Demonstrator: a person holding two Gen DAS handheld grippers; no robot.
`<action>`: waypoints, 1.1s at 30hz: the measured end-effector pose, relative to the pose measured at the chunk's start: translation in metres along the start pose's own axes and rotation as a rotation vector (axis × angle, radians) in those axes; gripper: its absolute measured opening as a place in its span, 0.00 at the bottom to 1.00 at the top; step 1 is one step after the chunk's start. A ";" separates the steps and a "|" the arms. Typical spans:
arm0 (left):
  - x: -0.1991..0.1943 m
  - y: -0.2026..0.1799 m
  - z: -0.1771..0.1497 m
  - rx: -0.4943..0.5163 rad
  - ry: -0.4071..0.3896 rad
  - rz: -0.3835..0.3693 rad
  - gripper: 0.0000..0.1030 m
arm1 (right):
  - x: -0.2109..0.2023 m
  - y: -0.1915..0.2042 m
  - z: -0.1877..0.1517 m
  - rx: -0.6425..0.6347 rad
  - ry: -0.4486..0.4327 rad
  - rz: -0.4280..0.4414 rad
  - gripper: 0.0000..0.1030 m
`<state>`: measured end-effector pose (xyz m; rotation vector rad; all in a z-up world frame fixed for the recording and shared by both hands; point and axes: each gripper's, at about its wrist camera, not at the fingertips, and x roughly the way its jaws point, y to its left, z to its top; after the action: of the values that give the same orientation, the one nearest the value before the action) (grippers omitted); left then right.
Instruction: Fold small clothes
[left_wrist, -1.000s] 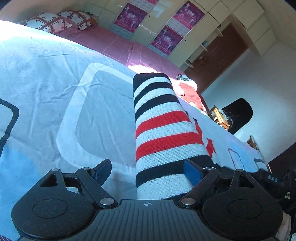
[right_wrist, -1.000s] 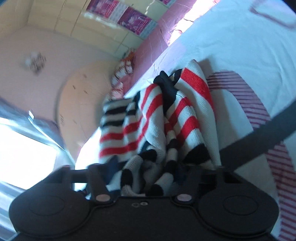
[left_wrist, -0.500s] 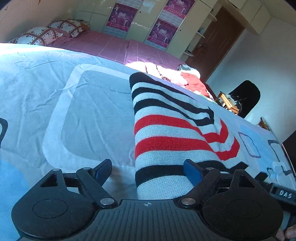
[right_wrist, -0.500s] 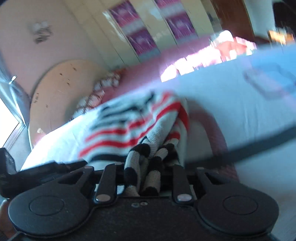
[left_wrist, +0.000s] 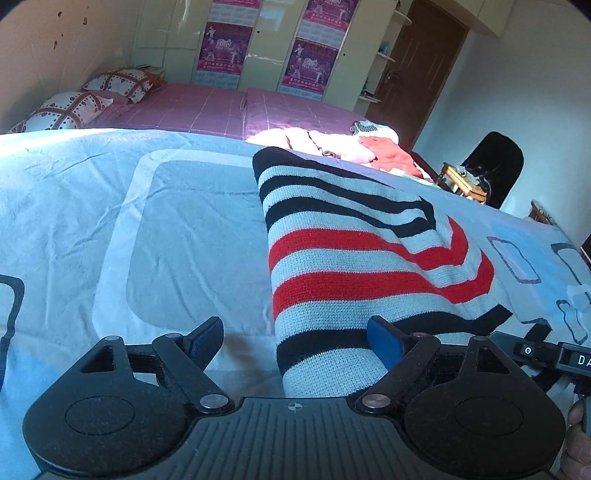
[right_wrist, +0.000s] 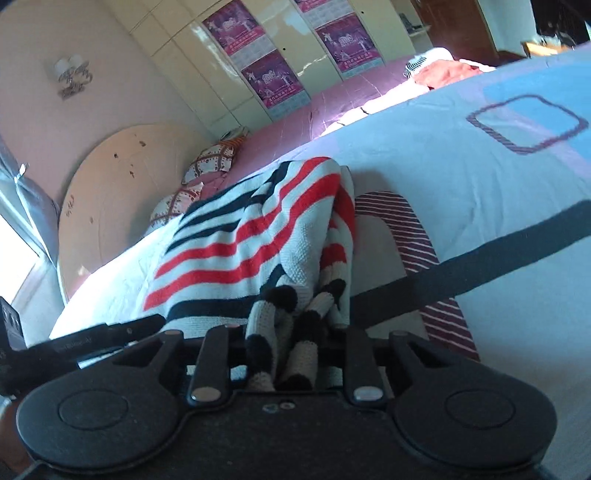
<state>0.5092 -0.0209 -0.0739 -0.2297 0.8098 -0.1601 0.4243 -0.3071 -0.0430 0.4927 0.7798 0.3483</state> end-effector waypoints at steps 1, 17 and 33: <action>-0.004 0.001 0.001 0.000 -0.004 0.004 0.82 | -0.003 -0.001 0.003 0.018 0.010 0.014 0.29; -0.034 0.012 -0.028 0.000 -0.005 -0.081 0.78 | -0.031 -0.003 -0.033 0.077 0.046 0.029 0.15; -0.045 0.006 -0.023 0.024 -0.036 -0.063 0.81 | -0.039 0.009 -0.006 -0.098 -0.019 -0.052 0.13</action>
<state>0.4625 -0.0084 -0.0596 -0.2346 0.7652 -0.2249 0.3927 -0.3163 -0.0189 0.3828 0.7518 0.3316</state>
